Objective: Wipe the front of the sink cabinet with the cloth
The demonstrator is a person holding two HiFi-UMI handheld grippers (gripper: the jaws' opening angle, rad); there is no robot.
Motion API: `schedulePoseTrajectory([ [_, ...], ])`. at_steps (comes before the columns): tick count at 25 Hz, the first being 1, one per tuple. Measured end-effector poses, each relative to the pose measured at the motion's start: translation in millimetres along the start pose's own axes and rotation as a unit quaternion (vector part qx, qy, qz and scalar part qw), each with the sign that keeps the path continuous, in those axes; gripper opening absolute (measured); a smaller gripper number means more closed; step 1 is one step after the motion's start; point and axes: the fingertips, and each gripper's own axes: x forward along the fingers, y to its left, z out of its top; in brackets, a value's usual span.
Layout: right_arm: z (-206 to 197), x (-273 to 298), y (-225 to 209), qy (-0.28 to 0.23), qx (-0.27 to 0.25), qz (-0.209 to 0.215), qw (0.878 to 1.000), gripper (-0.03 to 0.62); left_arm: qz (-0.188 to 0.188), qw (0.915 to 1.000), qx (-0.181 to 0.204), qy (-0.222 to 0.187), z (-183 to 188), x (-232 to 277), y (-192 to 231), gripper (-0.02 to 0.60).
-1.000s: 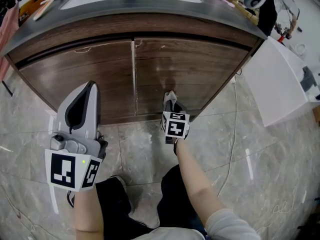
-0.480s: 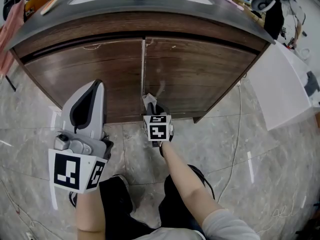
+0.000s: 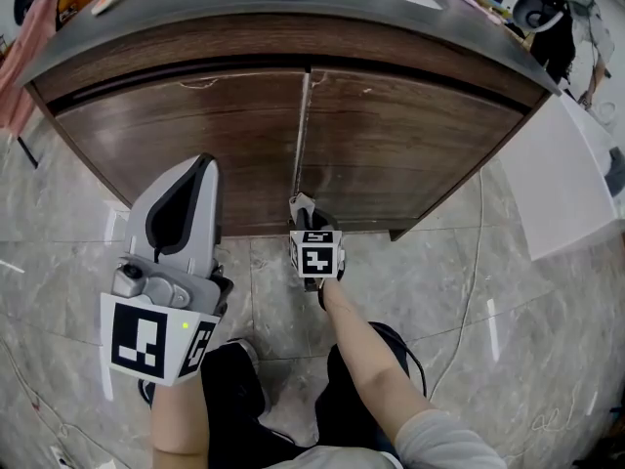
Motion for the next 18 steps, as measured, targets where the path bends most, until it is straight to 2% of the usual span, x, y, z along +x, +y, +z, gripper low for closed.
schedulePoseTrajectory([
  [4,-18,10,2,0.023,-0.008,-0.002,1.0,0.009,0.0,1.0,-0.003,0.002,-2,0,4,0.005],
  [11,-21,11,-3,0.012,-0.036,0.017,0.999,0.009,-0.002,1.0,-0.007,-0.005,-1,6,6,0.005],
  [18,-29,4,-41,0.015,-0.04,-0.01,0.999,0.009,-0.013,0.9999,-0.009,-0.004,-6,14,-1,0.005],
])
